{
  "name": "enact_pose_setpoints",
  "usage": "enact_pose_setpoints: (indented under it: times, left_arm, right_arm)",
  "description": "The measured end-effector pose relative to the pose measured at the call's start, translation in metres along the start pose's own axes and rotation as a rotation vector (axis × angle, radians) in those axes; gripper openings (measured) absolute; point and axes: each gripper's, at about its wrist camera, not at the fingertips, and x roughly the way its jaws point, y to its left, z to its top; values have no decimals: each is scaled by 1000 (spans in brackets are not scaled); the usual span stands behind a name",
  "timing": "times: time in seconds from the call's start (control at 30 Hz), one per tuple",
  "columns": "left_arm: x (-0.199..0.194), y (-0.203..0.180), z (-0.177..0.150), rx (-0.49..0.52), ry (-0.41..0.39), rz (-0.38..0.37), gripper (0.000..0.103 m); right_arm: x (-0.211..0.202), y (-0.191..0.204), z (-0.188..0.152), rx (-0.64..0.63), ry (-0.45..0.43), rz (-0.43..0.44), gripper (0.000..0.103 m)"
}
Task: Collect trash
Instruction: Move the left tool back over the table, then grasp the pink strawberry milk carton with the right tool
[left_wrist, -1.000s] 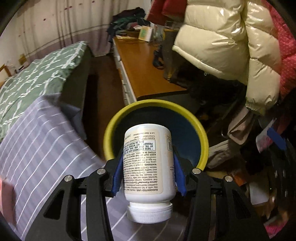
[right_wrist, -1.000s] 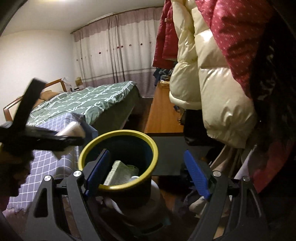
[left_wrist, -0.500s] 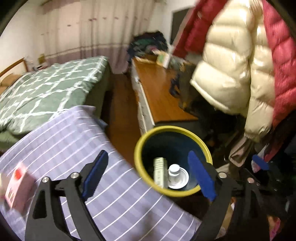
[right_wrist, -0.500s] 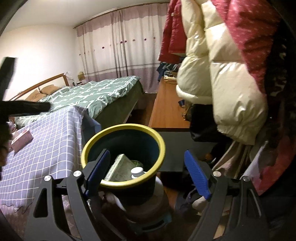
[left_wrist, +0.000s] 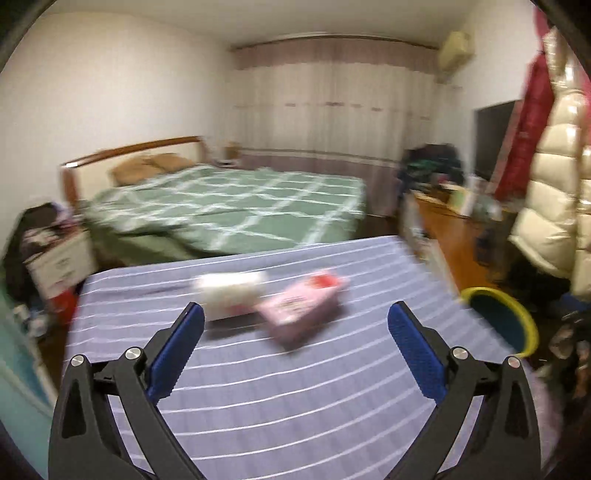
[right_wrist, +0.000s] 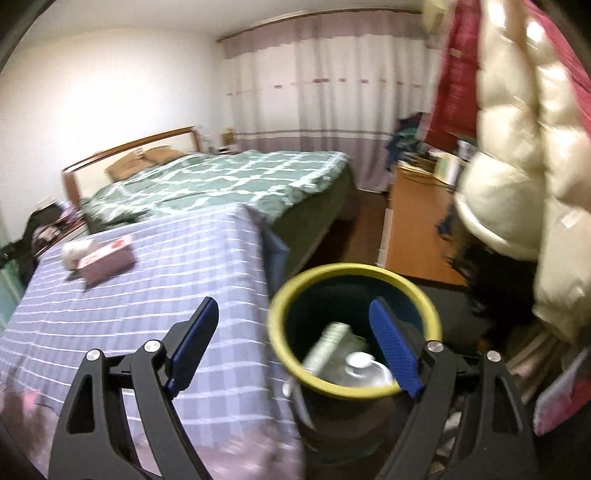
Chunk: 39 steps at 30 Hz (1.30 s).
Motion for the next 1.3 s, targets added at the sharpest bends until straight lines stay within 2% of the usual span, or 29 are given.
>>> enact_pose_setpoints:
  times: [0.13,0.3,0.5,0.7,0.8,1.07,1.3]
  left_arm:
    - [-3,58,-21,-84,-24,118,98]
    - [-4,111,-33,-257,-14,136,98]
    - [-16,120,-39,-310,-41,179,98]
    - [-17,113,-41,-313,-19,150,98]
    - [-14,109,-43,-304,-2,141,98]
    - [-14,104,-41,-316,-1,113,98]
    - [-15,105,-42,-334,-1,105,98]
  right_arm:
    - [11,49,15,-64,15,106,80]
    - [31,116,30,-140,51,209,81]
    - [69,211,46,-246,117,305,81]
    - [120,290,43,-319,227,299,81]
    - [143,308,39,-324,270,252,81]
    - [180,322,30,-319,326,189,81]
    - [186,280,41,-304,321,121,81]
